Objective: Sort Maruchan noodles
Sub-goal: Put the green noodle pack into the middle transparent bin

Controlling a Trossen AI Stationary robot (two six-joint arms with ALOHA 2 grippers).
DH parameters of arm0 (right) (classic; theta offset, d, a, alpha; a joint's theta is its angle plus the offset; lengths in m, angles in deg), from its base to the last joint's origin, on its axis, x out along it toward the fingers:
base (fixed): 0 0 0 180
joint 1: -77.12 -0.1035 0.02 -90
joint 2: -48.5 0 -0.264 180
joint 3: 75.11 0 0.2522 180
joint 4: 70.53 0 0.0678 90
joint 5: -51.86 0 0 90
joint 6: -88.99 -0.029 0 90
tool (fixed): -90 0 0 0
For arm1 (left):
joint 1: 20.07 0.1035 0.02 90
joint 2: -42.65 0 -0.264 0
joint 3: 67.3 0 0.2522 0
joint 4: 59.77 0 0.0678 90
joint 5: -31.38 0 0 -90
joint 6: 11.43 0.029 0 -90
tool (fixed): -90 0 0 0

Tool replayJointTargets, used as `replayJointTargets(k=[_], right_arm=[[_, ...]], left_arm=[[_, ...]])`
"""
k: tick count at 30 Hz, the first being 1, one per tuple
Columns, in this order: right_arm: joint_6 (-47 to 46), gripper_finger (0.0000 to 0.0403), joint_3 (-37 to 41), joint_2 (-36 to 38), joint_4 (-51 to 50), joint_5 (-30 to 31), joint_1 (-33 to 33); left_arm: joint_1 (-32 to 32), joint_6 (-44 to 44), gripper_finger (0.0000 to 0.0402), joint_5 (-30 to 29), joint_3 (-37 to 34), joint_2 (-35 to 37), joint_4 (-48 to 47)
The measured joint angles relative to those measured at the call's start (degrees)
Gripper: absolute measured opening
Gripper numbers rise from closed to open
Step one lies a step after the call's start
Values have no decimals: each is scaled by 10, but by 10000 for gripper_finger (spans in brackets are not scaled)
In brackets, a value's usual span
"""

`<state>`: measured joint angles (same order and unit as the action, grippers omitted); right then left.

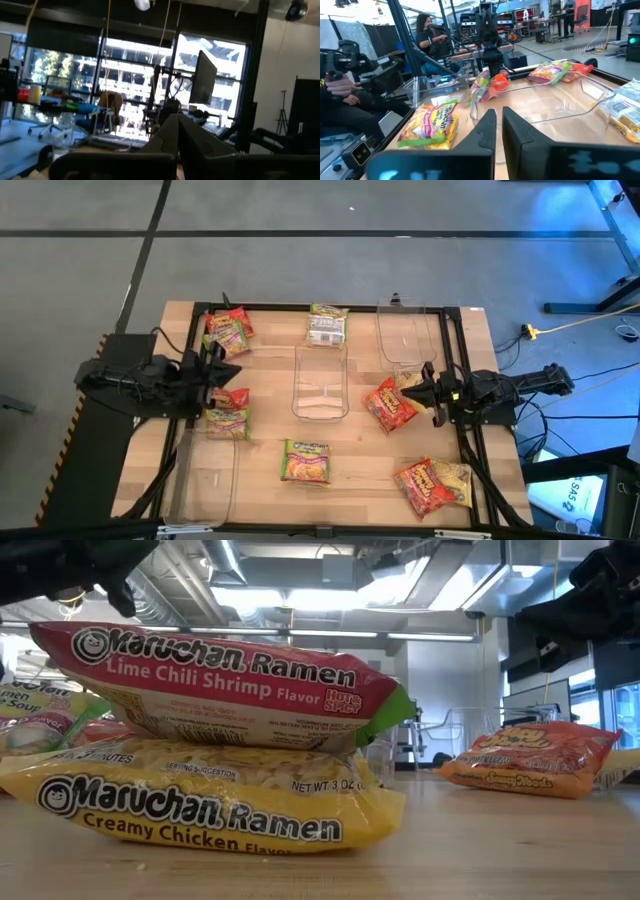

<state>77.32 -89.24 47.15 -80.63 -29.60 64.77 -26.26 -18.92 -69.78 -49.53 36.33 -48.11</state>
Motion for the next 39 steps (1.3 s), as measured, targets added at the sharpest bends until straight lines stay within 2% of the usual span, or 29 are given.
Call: replayJointTargets(k=[6,11,19,24,31,34,39], right_arm=[[-1,5,0,0,1,0,0],[-1,5,0,0,-3,-2,0],[-1,5,0,0,-9,-32,0],[12,5,-1,0,-9,-47,0],[15,5,-1,0,-9,-80,0],[15,5,-1,0,-9,-88,0],[15,5,-1,0,-8,-92,0]], left_arm=[[-23,-40,0,1,98,-185,-11],[-53,-60,0,-1,209,-337,-91],[-108,-100,0,0,359,-508,-195],[-128,-100,0,1,403,-580,-167],[-116,-107,4,-10,438,-654,-123],[-117,-132,23,-13,439,-667,-130],[-117,-170,79,-13,440,-667,-177]])
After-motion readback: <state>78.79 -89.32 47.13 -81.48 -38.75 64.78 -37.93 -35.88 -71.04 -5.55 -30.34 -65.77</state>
